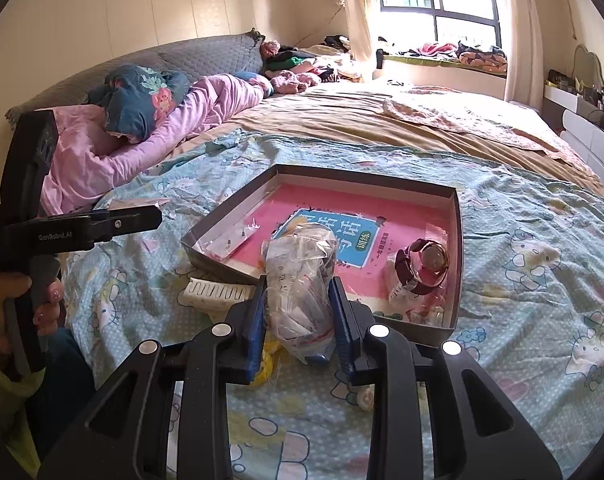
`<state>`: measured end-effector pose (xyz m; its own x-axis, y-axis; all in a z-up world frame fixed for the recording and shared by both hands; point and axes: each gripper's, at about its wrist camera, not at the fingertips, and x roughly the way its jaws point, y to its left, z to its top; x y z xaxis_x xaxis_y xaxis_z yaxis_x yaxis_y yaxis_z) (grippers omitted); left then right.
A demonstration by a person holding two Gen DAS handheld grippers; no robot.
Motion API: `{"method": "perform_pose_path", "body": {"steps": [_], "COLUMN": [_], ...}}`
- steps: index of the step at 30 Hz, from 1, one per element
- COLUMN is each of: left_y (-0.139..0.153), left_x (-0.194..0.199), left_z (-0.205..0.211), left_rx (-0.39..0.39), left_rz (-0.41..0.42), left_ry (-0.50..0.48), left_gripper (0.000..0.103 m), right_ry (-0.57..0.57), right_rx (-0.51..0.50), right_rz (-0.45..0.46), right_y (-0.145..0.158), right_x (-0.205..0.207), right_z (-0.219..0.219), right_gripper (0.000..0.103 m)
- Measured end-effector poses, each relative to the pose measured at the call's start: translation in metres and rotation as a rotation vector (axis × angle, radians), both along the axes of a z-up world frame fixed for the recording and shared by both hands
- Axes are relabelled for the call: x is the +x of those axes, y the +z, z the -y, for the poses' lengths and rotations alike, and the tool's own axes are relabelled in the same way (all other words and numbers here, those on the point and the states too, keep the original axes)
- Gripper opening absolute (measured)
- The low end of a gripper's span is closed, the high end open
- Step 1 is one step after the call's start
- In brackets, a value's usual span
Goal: Organize jewelry
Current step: 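Carry both packets into the tray and open both tools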
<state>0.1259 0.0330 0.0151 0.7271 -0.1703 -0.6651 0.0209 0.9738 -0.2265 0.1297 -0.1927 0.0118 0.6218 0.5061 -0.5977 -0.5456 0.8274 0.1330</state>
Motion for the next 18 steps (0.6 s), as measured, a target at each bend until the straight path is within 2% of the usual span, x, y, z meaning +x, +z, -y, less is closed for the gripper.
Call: {"method": "perform_pose_path", "body": {"steps": [18], "left_y": [-0.021], "left_x": [0.057], "left_z": [0.015], "left_rx": [-0.016], "left_rz": [-0.055], "left_ry": [-0.039], "left_gripper": [0.080], "right_ry": [-0.053], "right_rx": [-0.006], "right_rz": [0.003], "right_y": [-0.005], "right_x": [0.044], "right_z": [-0.006], "right_gripper": [0.028]}}
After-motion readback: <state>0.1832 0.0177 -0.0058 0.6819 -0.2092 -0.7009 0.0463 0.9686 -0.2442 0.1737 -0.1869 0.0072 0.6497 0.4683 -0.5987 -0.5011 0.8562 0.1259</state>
